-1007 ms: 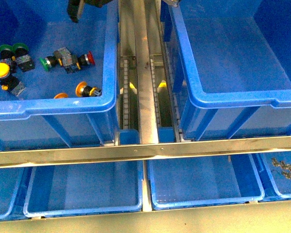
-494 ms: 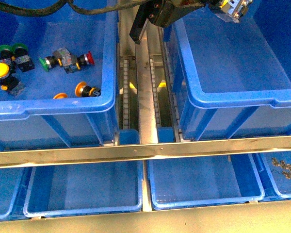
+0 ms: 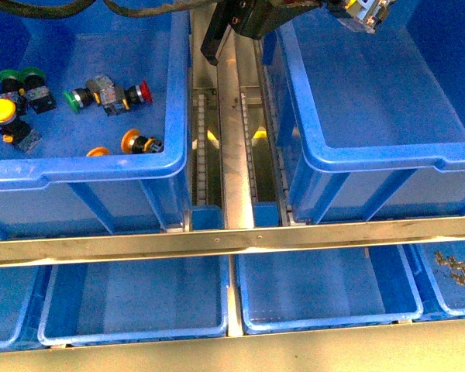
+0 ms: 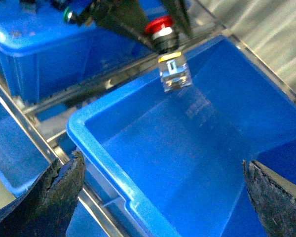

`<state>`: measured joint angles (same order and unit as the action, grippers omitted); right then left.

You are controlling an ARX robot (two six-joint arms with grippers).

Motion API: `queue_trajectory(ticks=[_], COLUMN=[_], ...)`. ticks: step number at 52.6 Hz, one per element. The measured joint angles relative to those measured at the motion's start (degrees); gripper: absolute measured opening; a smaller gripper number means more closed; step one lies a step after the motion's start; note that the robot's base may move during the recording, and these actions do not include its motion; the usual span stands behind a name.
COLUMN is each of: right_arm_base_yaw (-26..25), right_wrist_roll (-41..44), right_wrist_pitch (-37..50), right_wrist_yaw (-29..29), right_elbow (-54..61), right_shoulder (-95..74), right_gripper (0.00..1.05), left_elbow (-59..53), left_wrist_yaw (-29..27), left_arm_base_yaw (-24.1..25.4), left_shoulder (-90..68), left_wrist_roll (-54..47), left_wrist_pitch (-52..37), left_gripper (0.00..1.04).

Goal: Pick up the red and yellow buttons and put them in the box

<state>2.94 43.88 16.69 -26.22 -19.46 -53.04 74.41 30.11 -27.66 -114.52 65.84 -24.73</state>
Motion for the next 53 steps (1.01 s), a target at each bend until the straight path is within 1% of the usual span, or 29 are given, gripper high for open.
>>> queue_trajectory(ticks=[4,9,13,18,32,53], right_arm_base_yaw=[1.01,2.73,4.48,5.64,7.02,10.19], right_wrist_roll=[5.68,9.51,11.56,12.15,15.52,17.84], right_wrist_pitch=[1.86,3.93,8.57,11.32,13.75,12.9], right_wrist_yaw=[-0.5,-0.59,0.13,1.03,3.13,5.66], right_elbow=[-2.82,-5.62,-8.26,-9.81,-15.74,-24.92], right_shoulder=[-7.91,-13.29,-18.67,-22.45,-31.82,-38.62], right_gripper=[0.99,0.99,0.99,0.99,0.99,0.99], left_elbow=[0.0,0.0,0.02,0.02,0.02,0.0], left_wrist_yaw=[0.04,0.13,0.15,0.37,0.31,0.28], left_arm_base_yaw=[-0.02,-0.22,-0.48,-0.48,-0.46,-0.46], left_shoulder=[0.15,0.15,0.15,0.15,0.15,0.15], left_wrist_roll=[0.0,0.02,0.07,0.26,0.98,2.62], left_wrist_pitch=[-0.02,-0.04,-0.09,-0.39,-0.87,-1.95], left_gripper=[0.34,0.34,0.34,0.34,0.34,0.34])
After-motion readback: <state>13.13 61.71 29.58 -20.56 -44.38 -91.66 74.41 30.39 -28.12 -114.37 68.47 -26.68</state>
